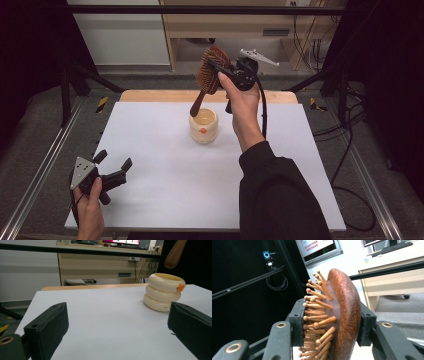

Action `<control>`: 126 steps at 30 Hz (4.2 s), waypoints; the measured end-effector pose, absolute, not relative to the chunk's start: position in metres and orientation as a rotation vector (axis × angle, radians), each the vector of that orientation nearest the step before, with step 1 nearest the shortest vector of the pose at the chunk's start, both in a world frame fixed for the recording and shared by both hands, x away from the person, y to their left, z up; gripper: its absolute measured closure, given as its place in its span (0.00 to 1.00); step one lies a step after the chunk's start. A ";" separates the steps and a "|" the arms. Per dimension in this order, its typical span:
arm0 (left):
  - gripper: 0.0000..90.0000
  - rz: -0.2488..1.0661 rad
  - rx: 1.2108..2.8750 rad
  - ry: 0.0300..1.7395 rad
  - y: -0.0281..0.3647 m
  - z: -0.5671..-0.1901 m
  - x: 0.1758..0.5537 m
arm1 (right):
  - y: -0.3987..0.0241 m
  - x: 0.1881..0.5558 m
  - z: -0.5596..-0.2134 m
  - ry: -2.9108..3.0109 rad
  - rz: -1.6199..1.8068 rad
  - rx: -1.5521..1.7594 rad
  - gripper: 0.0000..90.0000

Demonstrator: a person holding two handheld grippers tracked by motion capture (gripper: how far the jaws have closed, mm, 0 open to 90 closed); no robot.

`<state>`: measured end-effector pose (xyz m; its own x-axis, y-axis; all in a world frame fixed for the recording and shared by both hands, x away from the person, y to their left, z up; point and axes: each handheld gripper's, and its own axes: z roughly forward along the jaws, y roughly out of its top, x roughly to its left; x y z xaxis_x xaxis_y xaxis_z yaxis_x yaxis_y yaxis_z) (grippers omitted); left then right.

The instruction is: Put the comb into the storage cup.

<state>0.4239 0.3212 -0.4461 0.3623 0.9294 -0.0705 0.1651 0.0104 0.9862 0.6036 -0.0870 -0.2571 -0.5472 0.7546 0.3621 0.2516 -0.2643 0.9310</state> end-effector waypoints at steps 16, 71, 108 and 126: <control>0.04 0.817 1.451 1.059 0.321 -0.446 0.424 | -0.092 0.604 -0.257 1.625 1.854 1.230 0.58; 0.04 0.812 1.453 1.048 0.319 -0.447 0.424 | -0.079 0.627 -0.307 1.722 1.636 1.244 0.57; 0.04 0.810 1.456 1.044 0.319 -0.447 0.425 | -0.077 0.625 -0.323 1.731 1.638 1.253 0.57; 0.04 0.808 1.455 1.041 0.319 -0.447 0.425 | -0.075 0.625 -0.327 1.737 1.646 1.250 0.57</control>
